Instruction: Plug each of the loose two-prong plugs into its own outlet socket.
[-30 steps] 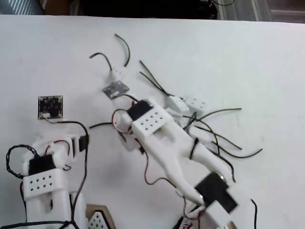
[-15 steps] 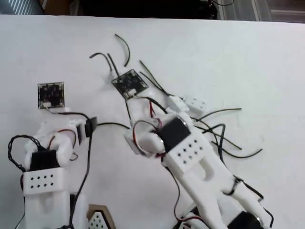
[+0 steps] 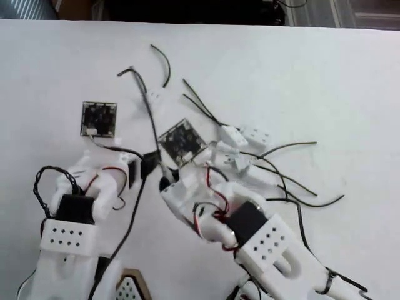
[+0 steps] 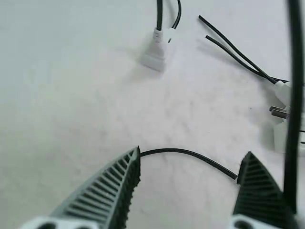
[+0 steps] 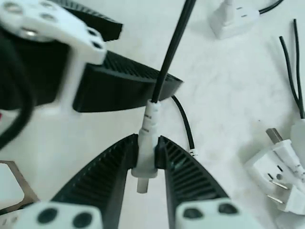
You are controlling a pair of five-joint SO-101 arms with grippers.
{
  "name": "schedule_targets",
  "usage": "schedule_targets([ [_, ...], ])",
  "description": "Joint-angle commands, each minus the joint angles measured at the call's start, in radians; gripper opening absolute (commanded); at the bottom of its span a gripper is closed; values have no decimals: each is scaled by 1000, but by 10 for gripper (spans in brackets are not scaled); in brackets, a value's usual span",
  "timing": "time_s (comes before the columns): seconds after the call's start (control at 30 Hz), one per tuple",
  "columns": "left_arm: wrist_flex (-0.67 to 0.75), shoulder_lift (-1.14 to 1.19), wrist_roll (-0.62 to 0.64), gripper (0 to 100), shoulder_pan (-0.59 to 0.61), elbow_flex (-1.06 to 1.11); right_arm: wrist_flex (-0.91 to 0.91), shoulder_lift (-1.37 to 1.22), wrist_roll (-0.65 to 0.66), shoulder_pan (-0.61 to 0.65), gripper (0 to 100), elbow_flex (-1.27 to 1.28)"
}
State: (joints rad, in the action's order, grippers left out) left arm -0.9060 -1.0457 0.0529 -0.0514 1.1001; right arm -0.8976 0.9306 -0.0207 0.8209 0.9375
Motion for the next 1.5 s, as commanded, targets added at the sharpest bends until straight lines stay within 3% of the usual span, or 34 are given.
schedule_targets([
  [0.0, -6, -76, 8, 321, -35, -52, 54, 48, 2, 18, 17, 25],
  [0.17, -106, -289, 3, 322, -47, -49, 67, 47, 2, 15, 17, 40],
  [0.4, -265, -430, -83, 321, -254, -46, 67, 54, 2, 15, 17, 40],
  [0.67, -244, -432, -83, 321, -90, -48, 59, 56, 2, -10, 17, 43],
  [0.77, -239, -432, -83, 321, -21, -46, 59, 58, 3, -105, 17, 37],
  [0.93, -226, -430, -98, 323, -16, -44, 65, 58, 2, -397, 17, -46],
  [1.13, -219, -344, -175, 325, -156, -52, 124, 56, -206, -647, 17, -94],
  [1.27, -106, -143, -192, 325, -208, -54, 179, 48, -250, -743, 17, -92],
  [1.47, -20, 200, -338, 325, -315, -187, 200, 54, -327, -845, 18, -92],
])
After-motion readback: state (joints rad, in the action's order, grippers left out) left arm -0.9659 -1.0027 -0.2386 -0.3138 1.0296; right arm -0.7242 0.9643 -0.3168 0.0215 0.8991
